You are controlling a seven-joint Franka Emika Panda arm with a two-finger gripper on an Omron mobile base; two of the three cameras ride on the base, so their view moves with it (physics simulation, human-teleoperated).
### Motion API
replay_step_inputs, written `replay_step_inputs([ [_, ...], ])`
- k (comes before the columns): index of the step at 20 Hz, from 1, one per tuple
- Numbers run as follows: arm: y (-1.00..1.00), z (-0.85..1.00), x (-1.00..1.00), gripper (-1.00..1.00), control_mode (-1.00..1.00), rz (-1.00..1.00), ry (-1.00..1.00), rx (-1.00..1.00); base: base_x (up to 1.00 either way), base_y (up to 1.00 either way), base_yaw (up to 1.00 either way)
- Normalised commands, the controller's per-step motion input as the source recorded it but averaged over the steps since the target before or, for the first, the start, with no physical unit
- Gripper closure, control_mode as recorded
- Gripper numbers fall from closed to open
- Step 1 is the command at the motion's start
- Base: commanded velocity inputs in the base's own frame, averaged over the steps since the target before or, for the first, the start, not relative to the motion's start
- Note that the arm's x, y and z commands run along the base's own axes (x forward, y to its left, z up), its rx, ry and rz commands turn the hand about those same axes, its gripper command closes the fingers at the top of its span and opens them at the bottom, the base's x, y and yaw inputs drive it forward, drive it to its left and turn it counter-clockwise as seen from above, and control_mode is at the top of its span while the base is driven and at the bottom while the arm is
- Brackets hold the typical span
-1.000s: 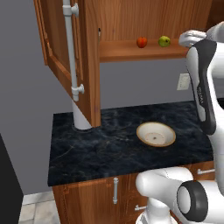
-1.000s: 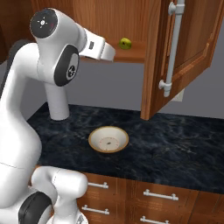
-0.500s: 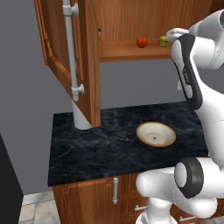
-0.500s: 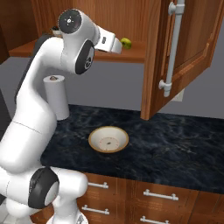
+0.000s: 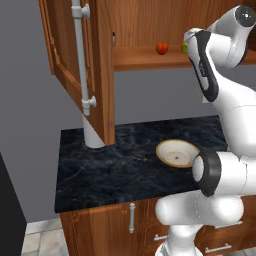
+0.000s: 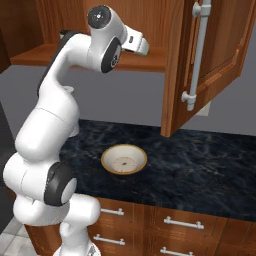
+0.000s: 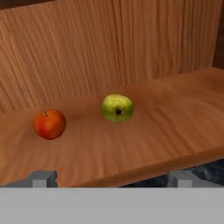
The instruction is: Open the cabinet. Pick the apple and pear from the cabinet and place them into the bowl. Then close the cabinet.
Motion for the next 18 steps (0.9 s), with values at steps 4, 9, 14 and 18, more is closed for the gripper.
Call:
replay_step_inputs([
  [4,-0.16,-0.31,0.56,-1.00,-1.00,0.00,-0.03,0.00,0.00,0.00,0.00],
  [9,-0.17,-0.16,0.50,-1.00,-1.00,0.00,-0.05,0.00,0.00,0.00,0.00],
  [14,-0.20,0.00,0.64,-1.00,-1.00,0.00,0.00,0.00,0.00,0.00,0.00],
  [18,-0.15,0.00,0.62,-1.00,-1.00,0.00,0.00,0.00,0.00,0.00,0.00],
])
